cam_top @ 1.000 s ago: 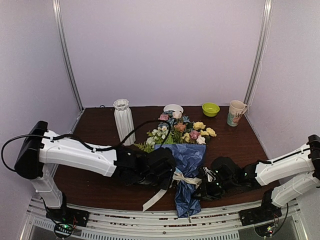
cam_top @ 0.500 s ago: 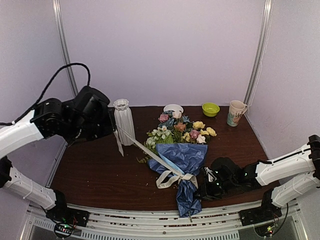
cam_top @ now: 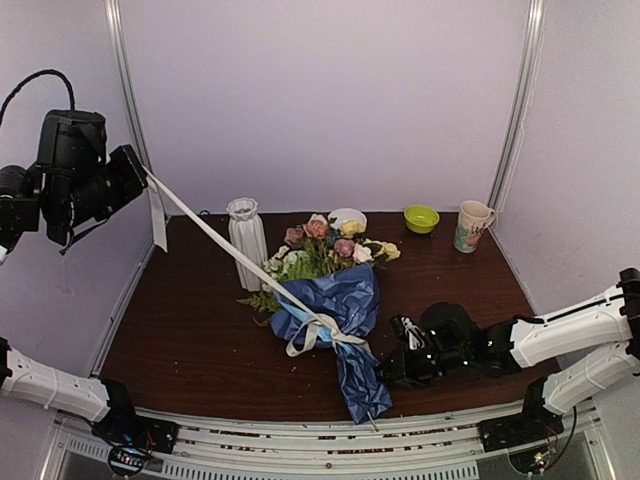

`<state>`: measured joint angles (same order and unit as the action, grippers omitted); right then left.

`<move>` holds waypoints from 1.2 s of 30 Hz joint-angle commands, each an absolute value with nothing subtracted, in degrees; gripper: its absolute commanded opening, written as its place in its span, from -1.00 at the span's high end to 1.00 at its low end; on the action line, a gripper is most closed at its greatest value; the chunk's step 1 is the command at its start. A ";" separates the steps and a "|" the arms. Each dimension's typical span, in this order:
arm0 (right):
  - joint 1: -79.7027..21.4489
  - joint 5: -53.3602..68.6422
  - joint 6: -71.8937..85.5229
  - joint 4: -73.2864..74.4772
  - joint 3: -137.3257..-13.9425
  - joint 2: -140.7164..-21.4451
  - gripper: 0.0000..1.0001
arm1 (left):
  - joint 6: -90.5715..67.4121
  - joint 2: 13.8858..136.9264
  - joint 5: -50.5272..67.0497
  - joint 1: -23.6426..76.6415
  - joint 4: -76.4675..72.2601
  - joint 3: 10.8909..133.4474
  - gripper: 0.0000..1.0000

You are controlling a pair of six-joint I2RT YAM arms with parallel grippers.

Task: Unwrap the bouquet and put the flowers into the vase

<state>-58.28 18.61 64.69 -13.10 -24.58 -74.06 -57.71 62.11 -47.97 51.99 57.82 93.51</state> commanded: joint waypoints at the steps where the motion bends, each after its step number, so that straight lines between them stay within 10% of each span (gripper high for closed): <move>1: -58.28 15.29 64.69 -1.53 -22.25 -75.50 1.00 | -44.43 59.12 -65.22 49.90 37.79 95.74 1.00; 5: -58.32 15.28 64.63 -1.51 -21.85 -74.99 1.00 | -28.38 57.28 -64.54 49.85 19.72 92.68 0.85; 9: -58.31 15.87 64.18 -1.94 -21.74 -74.79 1.00 | -23.75 58.98 -60.78 49.88 16.83 94.87 -0.62; 11: -58.29 16.62 63.69 -2.47 -21.88 -74.92 1.00 | -25.69 59.40 -59.52 49.83 19.41 96.14 -0.96; 28: -56.61 11.26 44.35 15.42 -33.87 -69.30 0.19 | -58.33 58.62 -27.68 49.93 50.34 83.06 -0.86; 36: -50.52 5.70 34.79 21.32 -38.34 -61.26 0.18 | -71.30 60.30 -15.55 59.61 42.65 61.87 -0.67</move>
